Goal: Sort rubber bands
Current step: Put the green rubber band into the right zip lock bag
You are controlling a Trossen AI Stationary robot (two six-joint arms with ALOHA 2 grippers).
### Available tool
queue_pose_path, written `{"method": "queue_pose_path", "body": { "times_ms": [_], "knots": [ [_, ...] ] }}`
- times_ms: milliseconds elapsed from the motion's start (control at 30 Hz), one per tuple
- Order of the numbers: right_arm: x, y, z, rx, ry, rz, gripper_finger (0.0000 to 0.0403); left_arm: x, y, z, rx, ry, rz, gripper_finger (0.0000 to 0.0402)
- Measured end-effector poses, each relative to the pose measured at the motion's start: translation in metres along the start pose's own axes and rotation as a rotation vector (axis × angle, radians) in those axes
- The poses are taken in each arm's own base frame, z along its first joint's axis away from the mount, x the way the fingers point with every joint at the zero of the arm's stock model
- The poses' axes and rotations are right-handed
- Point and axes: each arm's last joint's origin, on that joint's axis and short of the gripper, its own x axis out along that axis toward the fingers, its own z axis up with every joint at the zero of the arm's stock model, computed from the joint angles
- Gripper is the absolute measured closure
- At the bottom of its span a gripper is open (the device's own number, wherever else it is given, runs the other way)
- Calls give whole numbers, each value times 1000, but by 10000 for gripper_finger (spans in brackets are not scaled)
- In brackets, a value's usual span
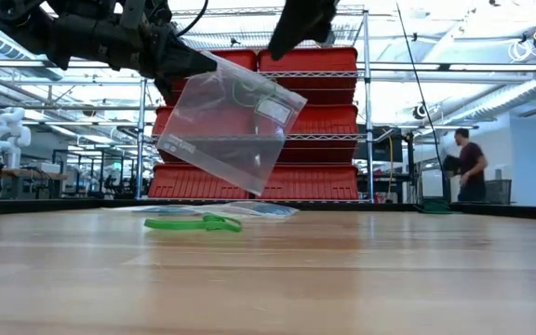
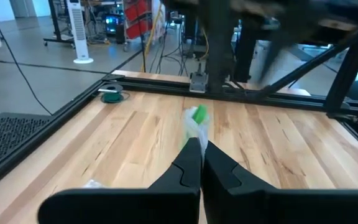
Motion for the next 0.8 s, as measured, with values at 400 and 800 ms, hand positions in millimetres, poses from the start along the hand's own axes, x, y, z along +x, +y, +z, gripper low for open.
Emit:
{"method": "queue_pose_path", "body": {
  "times_ms": [400, 800],
  "knots": [
    [119, 79, -69, 198, -53, 202, 238, 0, 4, 1, 16, -7, 29, 402],
    [193, 92, -100, 322, -38, -56, 247, 0, 5, -2, 21, 25, 30, 402]
  ]
}}
